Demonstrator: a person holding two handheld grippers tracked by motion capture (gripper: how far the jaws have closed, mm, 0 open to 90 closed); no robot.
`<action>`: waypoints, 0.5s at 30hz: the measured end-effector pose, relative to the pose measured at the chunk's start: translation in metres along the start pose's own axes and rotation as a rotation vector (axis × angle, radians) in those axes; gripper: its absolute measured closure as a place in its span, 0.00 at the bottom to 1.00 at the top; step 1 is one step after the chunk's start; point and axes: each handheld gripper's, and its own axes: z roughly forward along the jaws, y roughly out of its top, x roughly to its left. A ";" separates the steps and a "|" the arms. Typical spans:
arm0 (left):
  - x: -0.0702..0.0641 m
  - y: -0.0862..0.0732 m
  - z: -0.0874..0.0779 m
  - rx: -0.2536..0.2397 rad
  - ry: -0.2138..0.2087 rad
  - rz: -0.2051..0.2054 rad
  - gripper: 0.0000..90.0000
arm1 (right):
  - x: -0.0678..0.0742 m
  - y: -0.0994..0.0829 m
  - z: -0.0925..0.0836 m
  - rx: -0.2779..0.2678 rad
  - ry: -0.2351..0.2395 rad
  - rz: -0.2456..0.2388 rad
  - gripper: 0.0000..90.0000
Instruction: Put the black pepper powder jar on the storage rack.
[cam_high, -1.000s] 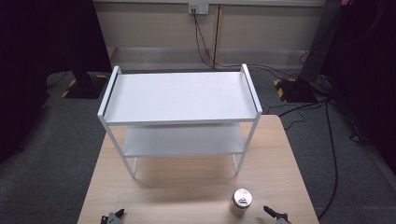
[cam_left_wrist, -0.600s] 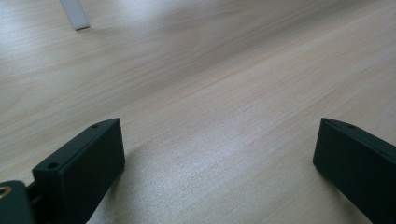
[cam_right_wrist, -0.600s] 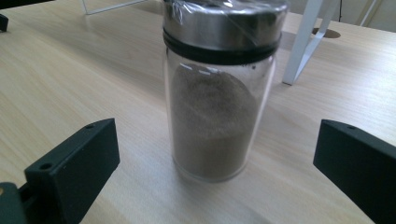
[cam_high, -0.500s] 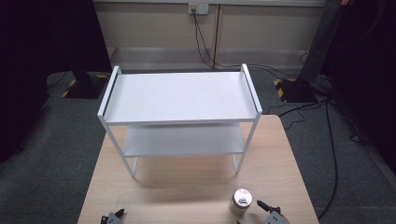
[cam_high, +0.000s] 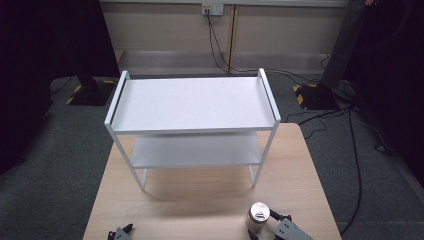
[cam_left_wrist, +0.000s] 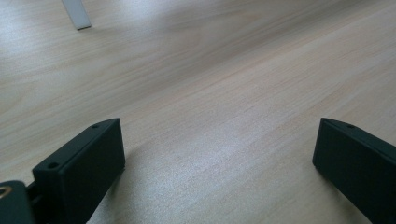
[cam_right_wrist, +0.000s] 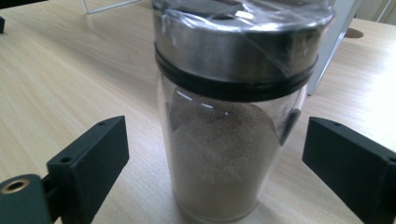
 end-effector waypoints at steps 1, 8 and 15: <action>0.000 0.000 0.000 0.000 0.000 0.000 0.02 | -0.001 0.000 0.001 0.003 -0.002 0.008 0.09; 0.000 0.000 0.000 -0.001 0.000 -0.001 0.02 | -0.005 0.002 0.008 0.018 0.006 0.011 0.16; 0.000 0.000 0.000 0.000 0.000 -0.001 0.02 | -0.009 -0.001 0.014 0.023 0.004 0.033 0.23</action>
